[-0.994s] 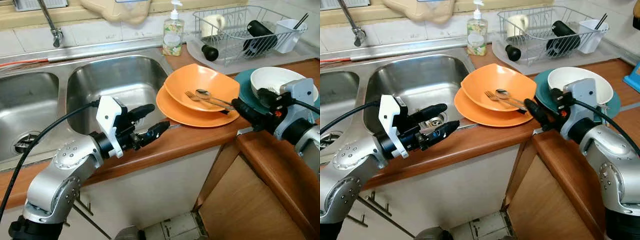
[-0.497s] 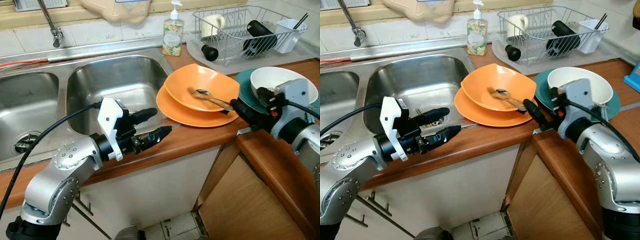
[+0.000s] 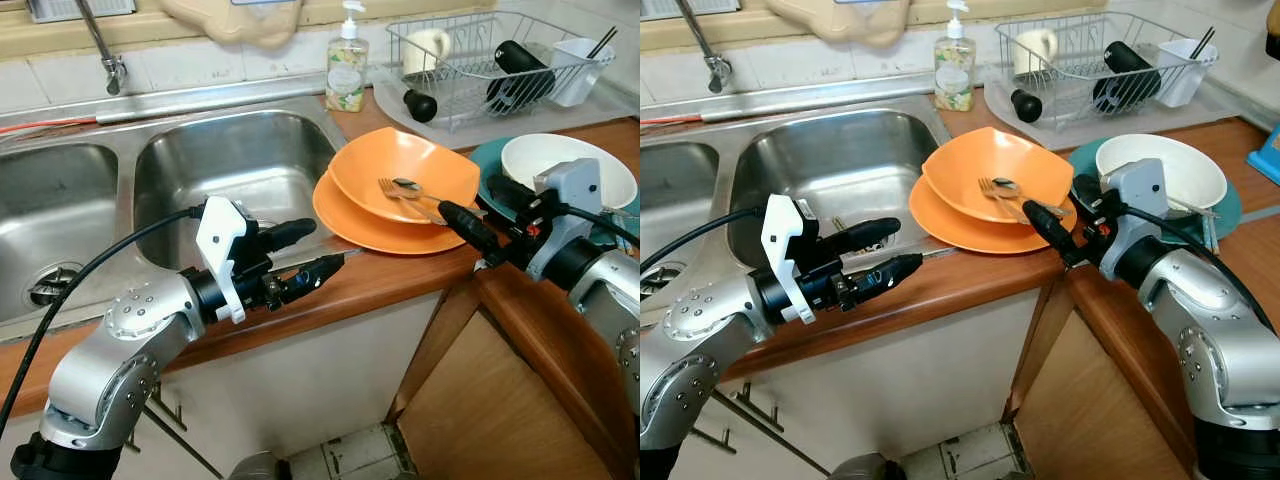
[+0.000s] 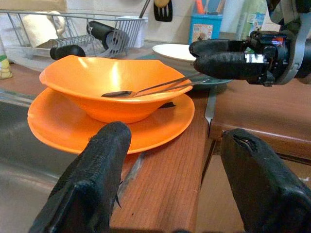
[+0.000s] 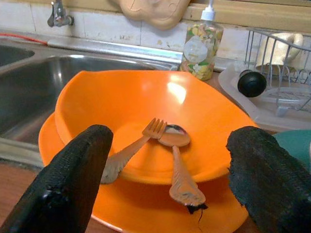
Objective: Kitchen organization
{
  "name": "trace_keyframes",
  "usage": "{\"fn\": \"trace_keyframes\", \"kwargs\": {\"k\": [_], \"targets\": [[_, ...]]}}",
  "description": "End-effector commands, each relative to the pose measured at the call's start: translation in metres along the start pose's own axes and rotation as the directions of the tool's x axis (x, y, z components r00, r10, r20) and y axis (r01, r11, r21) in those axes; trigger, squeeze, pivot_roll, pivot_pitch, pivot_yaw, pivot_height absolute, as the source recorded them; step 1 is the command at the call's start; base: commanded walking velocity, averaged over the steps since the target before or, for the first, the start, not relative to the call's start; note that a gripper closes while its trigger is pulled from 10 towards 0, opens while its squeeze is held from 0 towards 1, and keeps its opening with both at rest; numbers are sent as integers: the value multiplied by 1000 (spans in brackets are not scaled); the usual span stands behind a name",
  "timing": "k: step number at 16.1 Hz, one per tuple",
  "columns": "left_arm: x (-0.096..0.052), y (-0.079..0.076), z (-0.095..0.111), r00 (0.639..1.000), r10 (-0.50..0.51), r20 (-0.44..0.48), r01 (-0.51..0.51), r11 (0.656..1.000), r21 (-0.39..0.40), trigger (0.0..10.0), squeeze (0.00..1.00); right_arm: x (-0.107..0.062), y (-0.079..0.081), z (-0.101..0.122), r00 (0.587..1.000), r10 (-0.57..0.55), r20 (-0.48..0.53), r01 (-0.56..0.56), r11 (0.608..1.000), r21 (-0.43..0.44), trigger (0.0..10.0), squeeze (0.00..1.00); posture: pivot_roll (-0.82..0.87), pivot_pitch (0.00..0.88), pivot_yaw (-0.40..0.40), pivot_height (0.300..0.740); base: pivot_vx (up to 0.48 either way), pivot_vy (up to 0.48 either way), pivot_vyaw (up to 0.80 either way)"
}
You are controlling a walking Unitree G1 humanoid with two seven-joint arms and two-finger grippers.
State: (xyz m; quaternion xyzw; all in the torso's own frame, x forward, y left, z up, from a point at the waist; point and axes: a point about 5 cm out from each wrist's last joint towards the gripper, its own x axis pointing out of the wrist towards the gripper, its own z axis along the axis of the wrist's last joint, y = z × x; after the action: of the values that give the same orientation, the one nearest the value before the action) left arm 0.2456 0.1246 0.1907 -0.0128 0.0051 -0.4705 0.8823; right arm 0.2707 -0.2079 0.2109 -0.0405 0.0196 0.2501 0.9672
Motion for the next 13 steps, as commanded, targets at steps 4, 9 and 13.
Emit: {"fn": "trace_keyframes", "kwargs": {"k": [4,9,13], "targets": [[-1,-3,7,1000,-22,11,22,999,24,10000,0,2,-11,1,998,-57,-2,57,998,28,10000,0,-41,0,51,716,0,0,0],[-1,-4,6,999,-37,5,36,999,23,10000,0,8,-13,-7,1000,-10,-22,11,998,54,0,0,-43,0,55,716,0,0,0],[0,-5,5,999,-48,7,48,999,22,10000,0,13,-14,-10,1000,10,-17,-9,997,73,0,0,-44,0,52,716,0,0,0]]}}
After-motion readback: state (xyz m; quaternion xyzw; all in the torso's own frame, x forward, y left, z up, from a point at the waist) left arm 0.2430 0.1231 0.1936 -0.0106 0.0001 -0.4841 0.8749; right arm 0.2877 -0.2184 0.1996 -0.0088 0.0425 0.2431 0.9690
